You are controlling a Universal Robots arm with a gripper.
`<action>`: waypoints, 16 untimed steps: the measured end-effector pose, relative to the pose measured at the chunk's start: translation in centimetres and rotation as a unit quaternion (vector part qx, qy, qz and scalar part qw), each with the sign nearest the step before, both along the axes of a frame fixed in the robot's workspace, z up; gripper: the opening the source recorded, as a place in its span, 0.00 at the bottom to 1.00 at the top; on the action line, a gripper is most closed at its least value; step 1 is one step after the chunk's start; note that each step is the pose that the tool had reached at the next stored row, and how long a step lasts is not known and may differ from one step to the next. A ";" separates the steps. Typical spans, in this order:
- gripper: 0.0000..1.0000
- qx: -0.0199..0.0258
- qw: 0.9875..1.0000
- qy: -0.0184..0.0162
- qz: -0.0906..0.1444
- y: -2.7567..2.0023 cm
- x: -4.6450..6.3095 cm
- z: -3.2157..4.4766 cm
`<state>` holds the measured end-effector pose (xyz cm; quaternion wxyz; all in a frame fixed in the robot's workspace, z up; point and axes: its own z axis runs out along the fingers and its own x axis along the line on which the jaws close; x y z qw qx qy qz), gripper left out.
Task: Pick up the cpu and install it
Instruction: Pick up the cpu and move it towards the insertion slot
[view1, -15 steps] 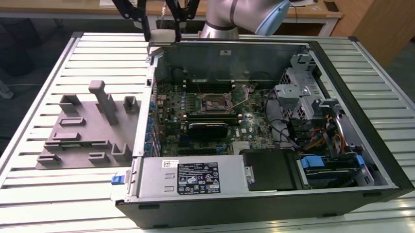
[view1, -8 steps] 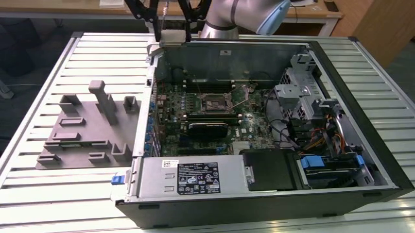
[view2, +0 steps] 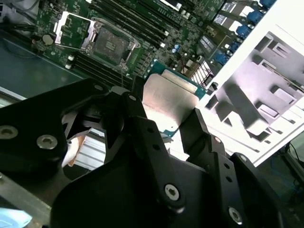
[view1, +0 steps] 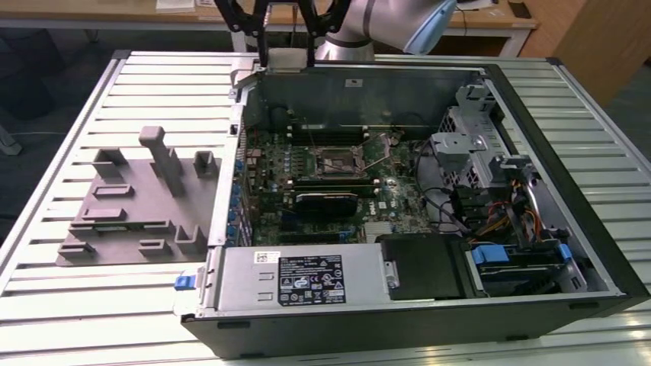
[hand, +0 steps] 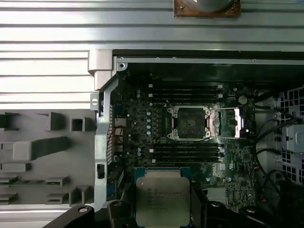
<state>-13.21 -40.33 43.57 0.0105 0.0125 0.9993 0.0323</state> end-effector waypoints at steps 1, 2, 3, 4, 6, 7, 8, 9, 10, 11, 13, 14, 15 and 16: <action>0.55 0.000 1.000 0.000 0.000 0.00 0.1 -0.09; 0.55 0.000 1.000 0.000 0.000 0.00 0.2 -0.20; 0.55 0.000 1.000 0.000 0.000 0.00 0.3 -0.33; 0.55 0.000 1.000 0.000 0.000 0.00 0.4 -0.45; 0.55 0.000 1.000 0.000 0.000 0.00 0.7 -0.69; 0.55 0.000 1.000 0.000 0.000 0.00 0.8 -0.80; 0.55 0.000 1.000 0.000 0.000 0.00 0.9 -0.90; 0.55 0.000 1.000 0.000 0.000 0.00 1.0 -0.99; 0.55 0.000 1.000 0.000 0.000 0.00 1.2 -1.09; 0.55 0.000 1.000 0.000 0.000 0.00 1.3 -1.18; 0.55 0.000 1.000 0.000 0.000 0.00 1.5 -1.36; 0.55 0.000 1.000 0.000 0.000 0.00 1.7 -1.44; 0.55 0.000 1.000 0.000 0.000 0.00 1.8 -1.53; 0.55 0.000 1.000 0.000 0.000 0.00 1.9 -1.62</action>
